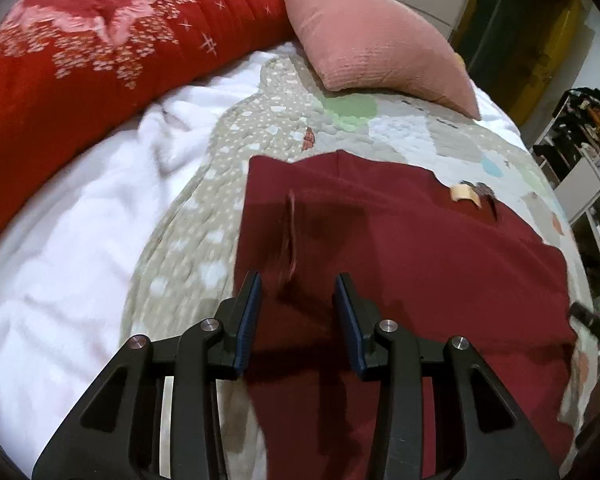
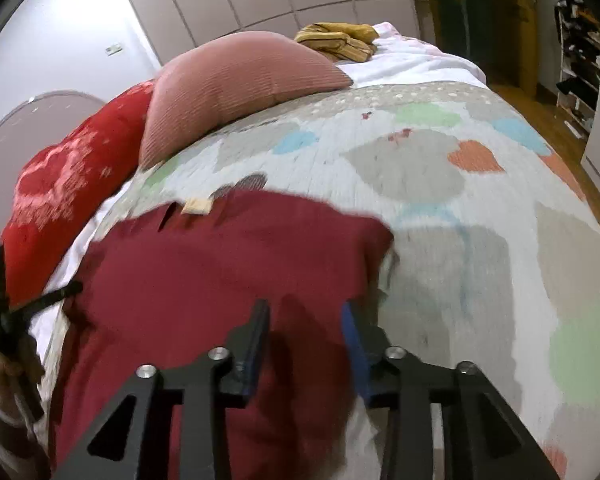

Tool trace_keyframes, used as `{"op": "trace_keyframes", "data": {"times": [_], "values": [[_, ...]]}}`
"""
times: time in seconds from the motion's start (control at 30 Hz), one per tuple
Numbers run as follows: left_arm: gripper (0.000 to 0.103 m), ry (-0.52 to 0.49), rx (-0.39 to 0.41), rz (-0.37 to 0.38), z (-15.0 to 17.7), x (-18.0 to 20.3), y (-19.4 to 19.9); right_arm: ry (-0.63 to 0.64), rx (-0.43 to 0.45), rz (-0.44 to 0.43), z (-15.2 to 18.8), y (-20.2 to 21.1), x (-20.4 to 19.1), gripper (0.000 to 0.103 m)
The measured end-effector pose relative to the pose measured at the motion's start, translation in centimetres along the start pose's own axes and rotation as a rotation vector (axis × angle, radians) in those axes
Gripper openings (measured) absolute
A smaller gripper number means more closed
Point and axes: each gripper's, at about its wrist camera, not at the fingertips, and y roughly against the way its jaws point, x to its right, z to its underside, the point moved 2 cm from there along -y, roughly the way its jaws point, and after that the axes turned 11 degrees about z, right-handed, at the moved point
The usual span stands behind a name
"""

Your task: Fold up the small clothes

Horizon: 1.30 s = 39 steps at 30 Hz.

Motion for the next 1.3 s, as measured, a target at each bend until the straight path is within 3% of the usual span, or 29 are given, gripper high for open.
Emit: {"op": "trace_keyframes", "data": {"times": [0.13, 0.27, 0.33, 0.5, 0.53, 0.63, 0.8, 1.03, 1.3], "values": [[0.037, 0.021, -0.017, 0.03, 2.7, 0.4, 2.1, 0.048, -0.074, 0.077, 3.6, -1.2, -0.4, 0.04], [0.037, 0.011, -0.056, 0.092, 6.4, 1.0, 5.0, -0.048, -0.072, 0.014, 4.3, 0.9, 0.4, 0.041], [0.037, -0.005, -0.067, 0.101, 8.1, 1.0, 6.5, -0.072, -0.034, -0.057, 5.4, 3.6, 0.7, 0.047], [0.037, -0.012, -0.105, 0.123, 11.7, 0.7, 9.3, -0.07, -0.043, -0.143, 10.9, 9.0, 1.8, 0.049], [0.038, -0.016, -0.108, 0.124, 12.6, 0.7, 10.1, -0.069, -0.049, -0.159, 11.9, 9.7, 1.9, 0.05], [0.057, -0.026, -0.116, 0.125, 14.4, 0.6, 11.3, -0.044, -0.056, -0.17, 15.2, 11.7, 1.7, 0.058], [0.057, -0.021, -0.123, 0.097, 16.6, 0.4, 12.0, -0.006, -0.083, -0.144, 19.2, 12.6, 0.8, 0.059], [0.057, -0.048, -0.115, 0.041, 18.6, 0.5, 12.4, 0.009, -0.096, -0.128, 21.3, 12.3, -0.3, 0.059], [0.057, -0.074, -0.113, 0.028, 19.4, 1.0, 12.8, 0.034, -0.088, -0.075, 22.1, 12.7, -1.3, 0.059]]}}
